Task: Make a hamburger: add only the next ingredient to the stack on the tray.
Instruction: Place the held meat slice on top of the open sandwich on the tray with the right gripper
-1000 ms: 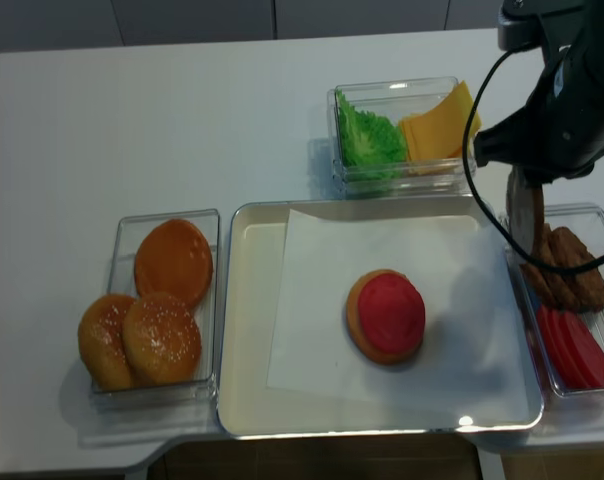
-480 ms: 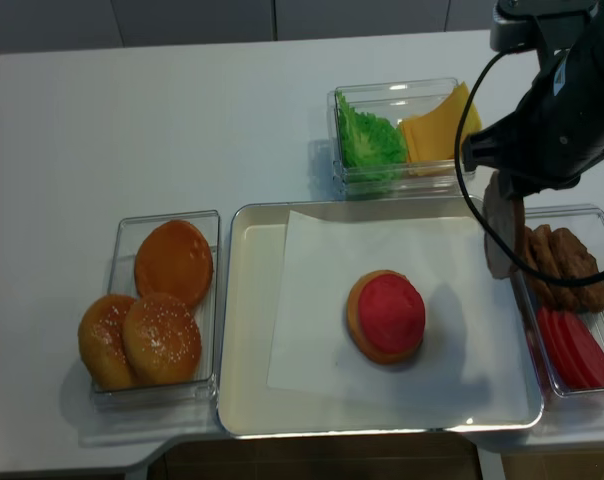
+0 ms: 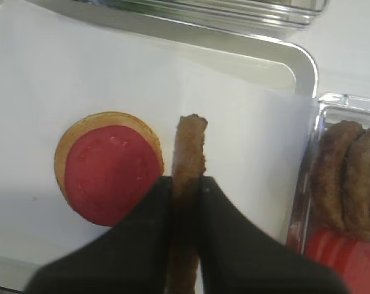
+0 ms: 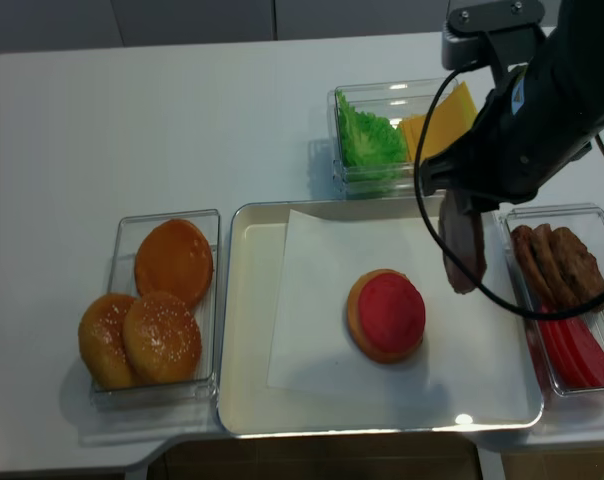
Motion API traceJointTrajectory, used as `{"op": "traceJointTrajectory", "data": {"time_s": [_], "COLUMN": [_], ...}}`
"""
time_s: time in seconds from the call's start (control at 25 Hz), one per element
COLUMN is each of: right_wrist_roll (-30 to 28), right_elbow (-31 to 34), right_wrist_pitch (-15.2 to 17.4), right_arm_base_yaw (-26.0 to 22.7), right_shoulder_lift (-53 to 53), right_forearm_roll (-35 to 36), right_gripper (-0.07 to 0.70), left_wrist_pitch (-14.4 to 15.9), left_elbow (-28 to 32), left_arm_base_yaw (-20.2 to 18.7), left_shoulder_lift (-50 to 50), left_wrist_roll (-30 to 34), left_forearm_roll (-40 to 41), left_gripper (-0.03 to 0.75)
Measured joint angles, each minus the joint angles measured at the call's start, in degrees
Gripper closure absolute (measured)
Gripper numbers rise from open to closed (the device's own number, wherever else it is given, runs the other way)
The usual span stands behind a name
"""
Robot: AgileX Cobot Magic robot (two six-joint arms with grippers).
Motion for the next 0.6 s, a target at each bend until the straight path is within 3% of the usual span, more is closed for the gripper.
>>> {"op": "traceJointTrajectory", "data": {"time_s": [0.32,0.6], "right_wrist_roll": [1.08,4.46], "right_elbow": [0.00,0.00], "right_wrist_pitch": [-1.60,-2.23], "right_arm_base_yaw": [5.68,11.54], "right_shoulder_lift": [1.36,4.34], "right_forearm_roll": [-1.94,-10.16], "right_gripper": [0.545,0.545], "left_wrist_pitch": [0.00,0.00], "left_elbow": [0.00,0.00], "left_arm_base_yaw": [0.00,0.00], "left_shoulder_lift": [0.00,0.00], "left_wrist_roll": [0.00,0.00], "left_forearm_roll": [0.00,0.00], "left_gripper": [0.365,0.365]}}
